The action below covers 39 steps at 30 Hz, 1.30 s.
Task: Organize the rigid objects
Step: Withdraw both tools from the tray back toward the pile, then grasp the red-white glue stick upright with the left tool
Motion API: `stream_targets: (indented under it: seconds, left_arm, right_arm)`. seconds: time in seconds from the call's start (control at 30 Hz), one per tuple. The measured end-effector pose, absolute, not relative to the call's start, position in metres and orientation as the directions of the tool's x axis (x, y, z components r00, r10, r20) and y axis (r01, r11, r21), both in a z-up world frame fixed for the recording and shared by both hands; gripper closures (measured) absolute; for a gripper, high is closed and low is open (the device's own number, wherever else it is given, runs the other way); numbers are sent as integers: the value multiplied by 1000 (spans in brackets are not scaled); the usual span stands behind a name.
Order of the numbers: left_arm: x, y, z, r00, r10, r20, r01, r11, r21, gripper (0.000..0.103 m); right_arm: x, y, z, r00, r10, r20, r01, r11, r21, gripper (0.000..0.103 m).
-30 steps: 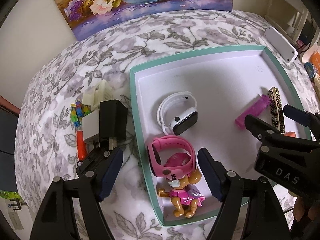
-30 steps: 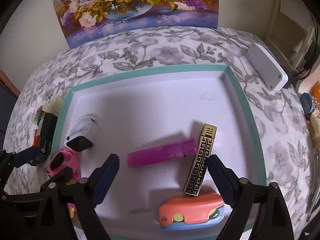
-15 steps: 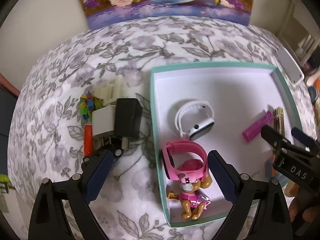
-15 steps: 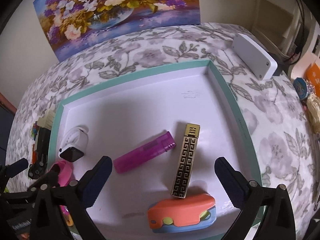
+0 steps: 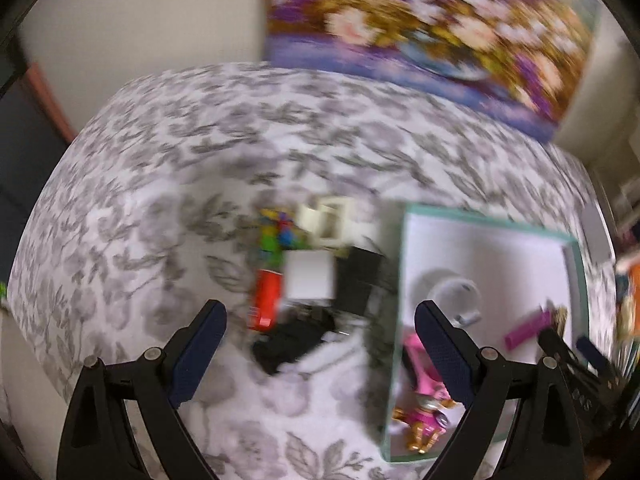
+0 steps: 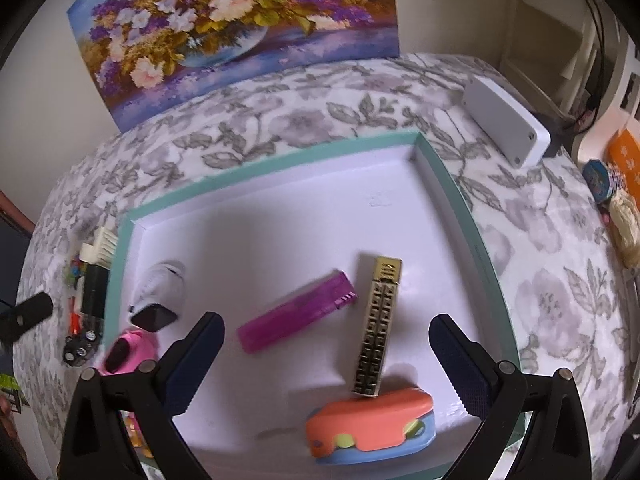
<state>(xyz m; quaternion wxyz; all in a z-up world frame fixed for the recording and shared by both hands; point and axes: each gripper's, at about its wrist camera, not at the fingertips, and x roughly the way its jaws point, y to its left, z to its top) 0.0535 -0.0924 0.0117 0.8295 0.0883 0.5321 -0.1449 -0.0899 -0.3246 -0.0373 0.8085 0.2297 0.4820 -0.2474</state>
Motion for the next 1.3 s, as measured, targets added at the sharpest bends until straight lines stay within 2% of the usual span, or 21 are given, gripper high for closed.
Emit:
stream_targets:
  seconds: [0.3,0.47,0.97,1.3]
  left_arm:
    - [98,-7,7,378,-19,-926,58,998,3,8]
    - [110,21,3,363,-2,-932,1,1000,-1,8]
    - [131,54,-18,279,-45,-959,1,999,-46,8]
    - [127,19,-35,225,-93,-970,112,991,-69,8]
  right_arm:
    - [-68,-289,-15,465,-172,-868,539,834,123,0]
    - [-50,-254,-8,478,-158,-864,464,881,96,0]
    - [11,-149,-17,470,-84,-879,270,962,52,0]
    - [31,-122,-27,456,-72,-887,248,967,50,0]
